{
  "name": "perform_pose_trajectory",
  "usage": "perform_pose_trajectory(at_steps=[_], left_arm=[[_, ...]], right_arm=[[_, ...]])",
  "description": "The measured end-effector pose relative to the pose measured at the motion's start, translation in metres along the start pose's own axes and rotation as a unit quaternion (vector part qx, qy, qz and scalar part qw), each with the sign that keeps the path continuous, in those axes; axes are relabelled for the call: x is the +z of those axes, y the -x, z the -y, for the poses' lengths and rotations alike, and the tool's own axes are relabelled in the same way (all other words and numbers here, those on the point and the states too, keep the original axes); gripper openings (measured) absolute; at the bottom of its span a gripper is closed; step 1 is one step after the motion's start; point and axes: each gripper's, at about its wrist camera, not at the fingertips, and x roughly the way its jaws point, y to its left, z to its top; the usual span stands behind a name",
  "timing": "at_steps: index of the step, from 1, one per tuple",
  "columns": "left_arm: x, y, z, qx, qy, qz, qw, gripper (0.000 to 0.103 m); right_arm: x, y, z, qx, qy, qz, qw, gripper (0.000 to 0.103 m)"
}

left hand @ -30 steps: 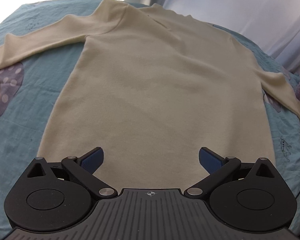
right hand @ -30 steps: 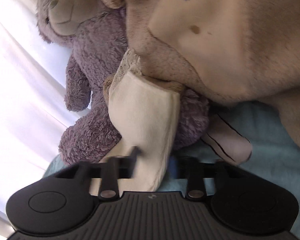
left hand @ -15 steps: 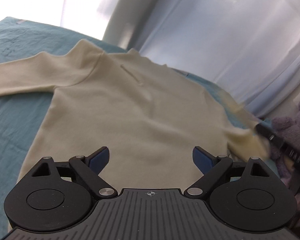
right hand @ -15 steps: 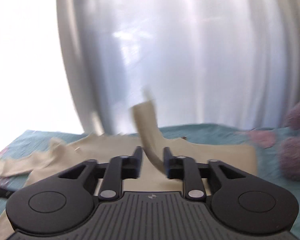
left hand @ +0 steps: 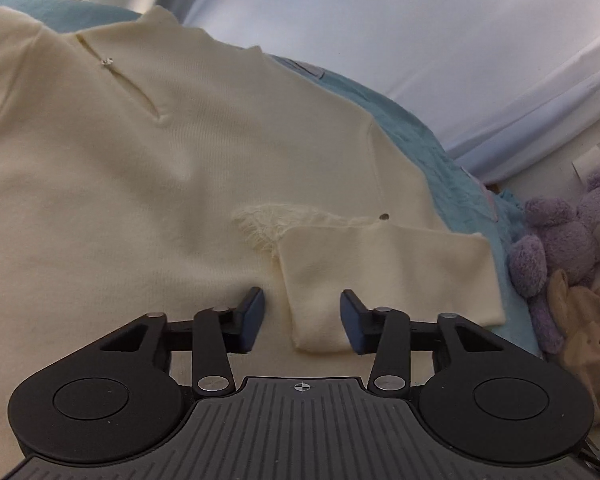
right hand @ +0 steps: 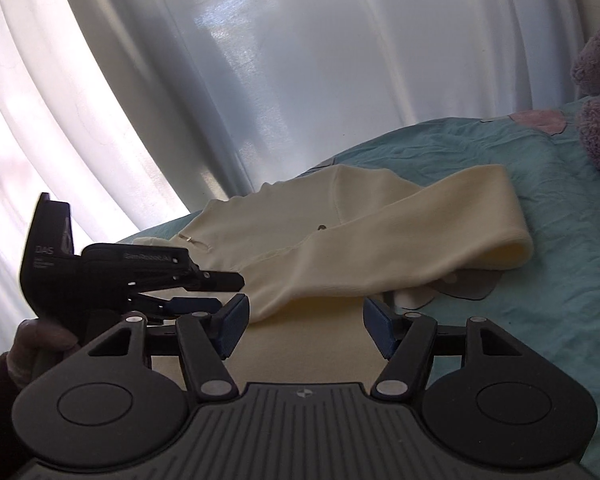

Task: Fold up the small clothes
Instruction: 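Carry the held sleeve across the body toward the other sleeve, release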

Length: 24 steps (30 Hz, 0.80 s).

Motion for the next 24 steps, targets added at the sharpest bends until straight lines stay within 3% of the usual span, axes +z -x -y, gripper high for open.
perform_pose_trajectory(at_steps=[5, 7, 8, 9, 12, 16, 20, 22, 24], left_arm=[[0.009, -0.012, 0.000, -0.032, 0.017, -0.012, 0.9993, 0.040], [0.010, -0.022, -0.002, -0.044, 0.025, -0.022, 0.9985, 0.027], [0.011, -0.026, -0.002, -0.048, 0.027, -0.030, 0.9980, 0.010], [0.011, -0.029, -0.002, -0.049, 0.029, -0.038, 0.9976, 0.010], [0.014, -0.019, 0.009, -0.047, 0.003, -0.015, 0.9988, 0.009], [0.032, 0.027, 0.023, -0.040, -0.040, 0.041, 0.9976, 0.003], [0.047, 0.071, 0.018, 0.014, -0.078, 0.093, 0.9926, 0.003], [0.049, 0.077, 0.006, 0.083, -0.101, 0.110, 0.9854, 0.003], [0.052, 0.074, -0.015, 0.151, -0.102, 0.102, 0.9779, 0.004]], right_arm=[[0.001, 0.009, 0.007, -0.010, -0.015, 0.008, 1.000, 0.064], [0.001, 0.009, 0.010, -0.012, -0.023, 0.009, 1.000, 0.064], [0.002, 0.011, 0.012, -0.013, -0.025, 0.011, 1.000, 0.064], [0.002, 0.012, 0.014, -0.014, -0.026, 0.013, 0.999, 0.064], [0.007, 0.009, 0.016, -0.025, -0.027, 0.017, 0.999, 0.064], [0.017, 0.006, 0.017, -0.066, -0.017, 0.037, 0.997, 0.064], [0.027, -0.004, 0.024, -0.045, -0.054, 0.042, 0.997, 0.064], [0.029, -0.012, 0.025, -0.034, -0.064, 0.036, 0.997, 0.064], [0.029, -0.023, 0.023, -0.023, -0.062, 0.025, 0.998, 0.064]])
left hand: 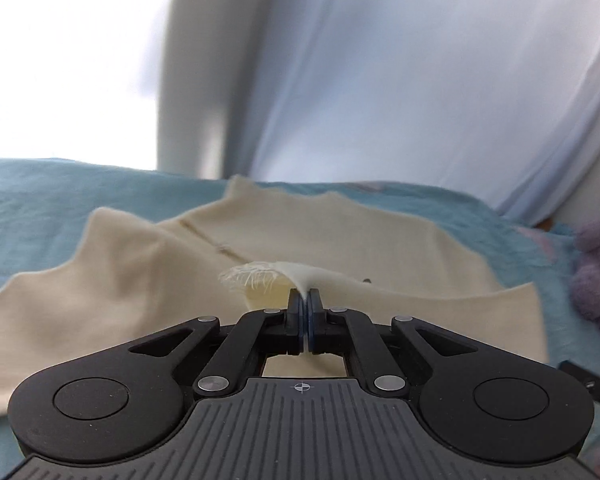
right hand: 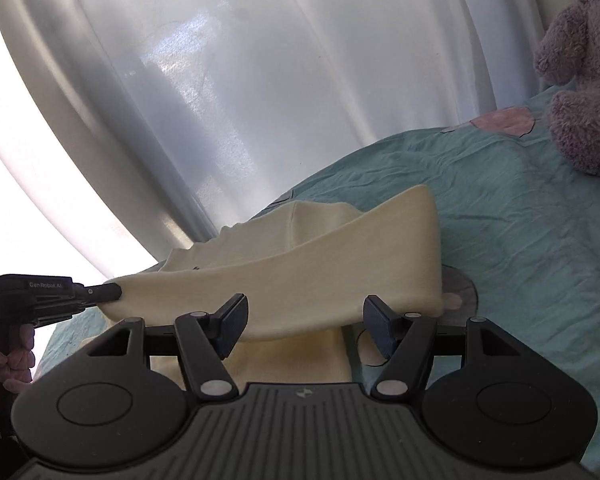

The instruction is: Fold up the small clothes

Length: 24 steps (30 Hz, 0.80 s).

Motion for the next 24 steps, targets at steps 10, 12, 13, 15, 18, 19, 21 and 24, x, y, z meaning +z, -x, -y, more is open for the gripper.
perform_pose_trajectory(at_steps=[10, 12, 13, 15, 18, 19, 21, 24], left_arm=[[-0.020, -0.039, -0.046, -0.051, 0.079, -0.034, 0.9950, 0.026], [-0.016, -0.039, -0.040, -0.032, 0.075, -0.042, 0.9958, 0.003], [-0.014, -0.034, -0.039, -0.019, 0.070, -0.033, 0.9968, 0.003], [-0.008, -0.019, -0.042, -0.021, 0.071, -0.004, 0.9972, 0.003], [0.005, 0.003, -0.052, -0.035, 0.089, 0.030, 0.9950, 0.003], [0.008, 0.008, -0.053, -0.030, 0.085, 0.041, 0.9951, 0.003], [0.014, 0.018, -0.057, -0.009, 0.072, 0.061, 0.9955, 0.003], [0.015, 0.022, -0.069, 0.012, 0.069, 0.071, 0.9950, 0.003]], right_arm=[[-0.004, -0.044, -0.002, 0.026, -0.020, -0.060, 0.998, 0.053], [-0.005, -0.047, -0.001, 0.036, -0.032, -0.067, 0.997, 0.053], [-0.005, -0.048, -0.002, 0.038, -0.033, -0.070, 0.996, 0.053], [-0.006, -0.049, -0.007, 0.045, -0.027, -0.073, 0.996, 0.053], [-0.007, -0.053, -0.011, 0.056, -0.027, -0.079, 0.995, 0.053], [-0.007, -0.055, -0.011, 0.059, -0.030, -0.081, 0.995, 0.053], [-0.007, -0.058, -0.012, 0.059, -0.038, -0.081, 0.994, 0.053], [-0.006, -0.060, -0.009, 0.059, -0.058, -0.076, 0.994, 0.053]])
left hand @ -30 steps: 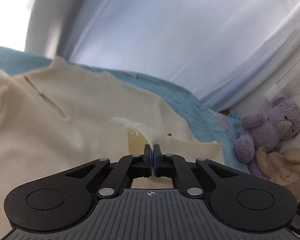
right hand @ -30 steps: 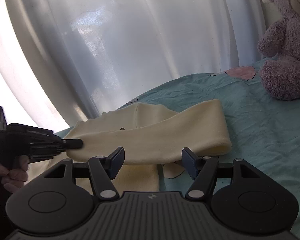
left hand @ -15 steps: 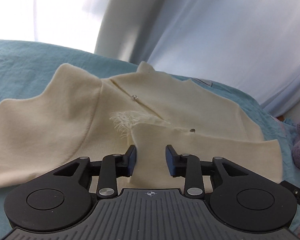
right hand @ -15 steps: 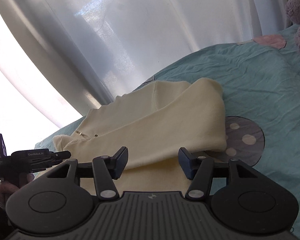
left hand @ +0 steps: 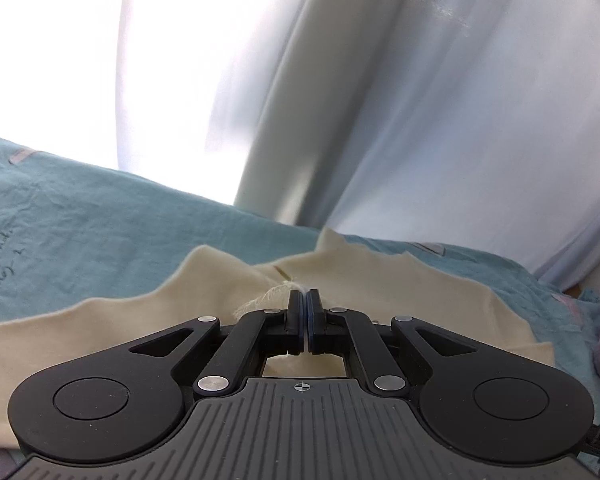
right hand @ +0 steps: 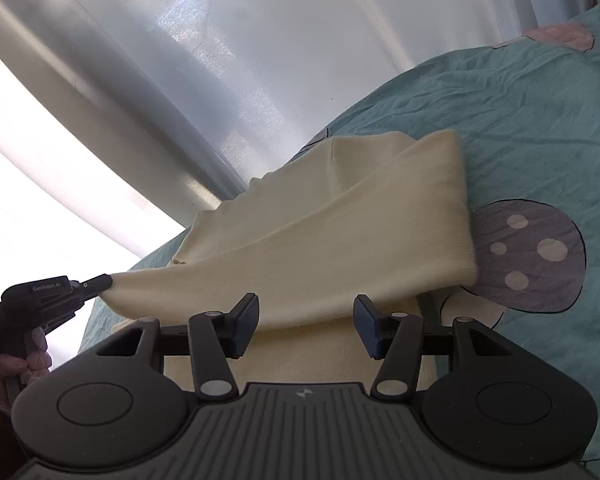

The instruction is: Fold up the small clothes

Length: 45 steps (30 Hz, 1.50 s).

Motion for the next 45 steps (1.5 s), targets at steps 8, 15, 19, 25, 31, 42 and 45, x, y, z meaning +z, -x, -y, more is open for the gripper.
perform_pose_trajectory(at_steps=[8, 15, 19, 25, 31, 42, 45], left_arm=[[-0.014, -0.022, -0.023, 0.021, 0.021, -0.032, 0.9990, 0.003], [-0.016, -0.028, -0.029, 0.021, 0.020, -0.036, 0.9989, 0.003], [-0.015, -0.024, -0.024, 0.024, 0.005, -0.030, 0.9993, 0.003], [-0.012, -0.030, -0.028, 0.031, 0.031, -0.071, 0.9965, 0.003], [-0.001, -0.017, -0.023, 0.030, 0.035, -0.063, 0.9970, 0.004], [-0.030, -0.019, -0.040, -0.011, 0.034, -0.040, 0.9985, 0.048], [-0.036, -0.035, -0.036, -0.014, 0.032, -0.069, 0.9970, 0.045]], right_arm=[[0.008, -0.001, 0.017, -0.006, -0.061, 0.027, 0.998, 0.050], [0.009, -0.007, 0.022, -0.067, -0.065, 0.035, 0.995, 0.003], [0.009, -0.010, 0.005, -0.116, 0.000, 0.040, 0.992, 0.000], [0.009, -0.019, -0.013, -0.173, 0.082, 0.043, 0.981, 0.000], [0.009, -0.018, -0.012, -0.136, 0.073, 0.043, 0.987, 0.000], [0.008, -0.001, -0.026, -0.131, 0.117, 0.047, 0.983, 0.010], [0.007, 0.000, -0.036, -0.144, 0.158, 0.065, 0.975, 0.018]])
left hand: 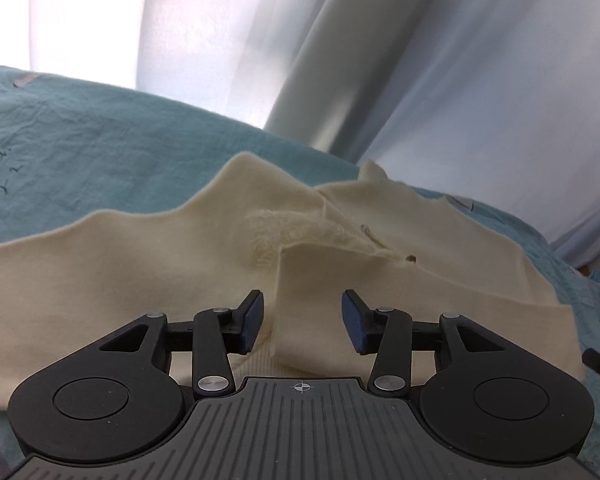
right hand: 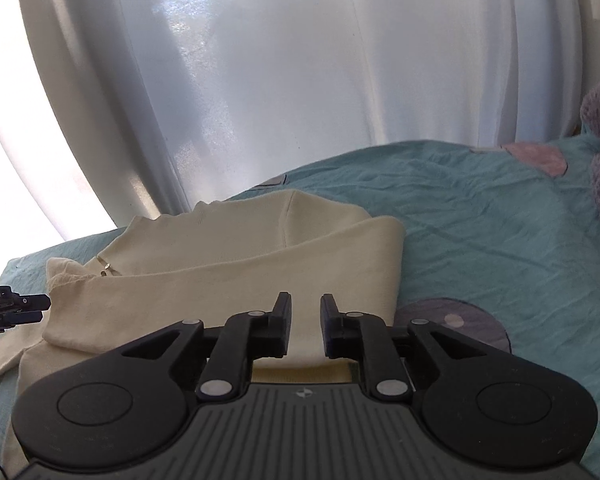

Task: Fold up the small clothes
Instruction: 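Grasp the other sleeve cuff with the left tool and lift it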

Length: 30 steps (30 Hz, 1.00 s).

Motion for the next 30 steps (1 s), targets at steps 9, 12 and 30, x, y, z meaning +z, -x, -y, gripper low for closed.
perform_pose_trajectory(at_steps=[9, 12, 30], left_arm=[[0.001, -0.009, 0.003, 0.032, 0.012, -0.004, 0.9994, 0.005], [0.001, 0.001, 0.004, 0.036, 0.005, 0.012, 0.9993, 0.005], [-0.020, 0.090, -0.098, 0.122, 0.221, 0.124, 0.9597, 0.078]], right_arm=[[-0.008, -0.018, -0.039, 0.031, 0.084, -0.016, 0.996, 0.038], [-0.012, -0.029, -0.048, 0.013, 0.096, -0.037, 0.995, 0.038], [-0.021, -0.031, -0.054, 0.009, 0.105, -0.045, 0.993, 0.042]])
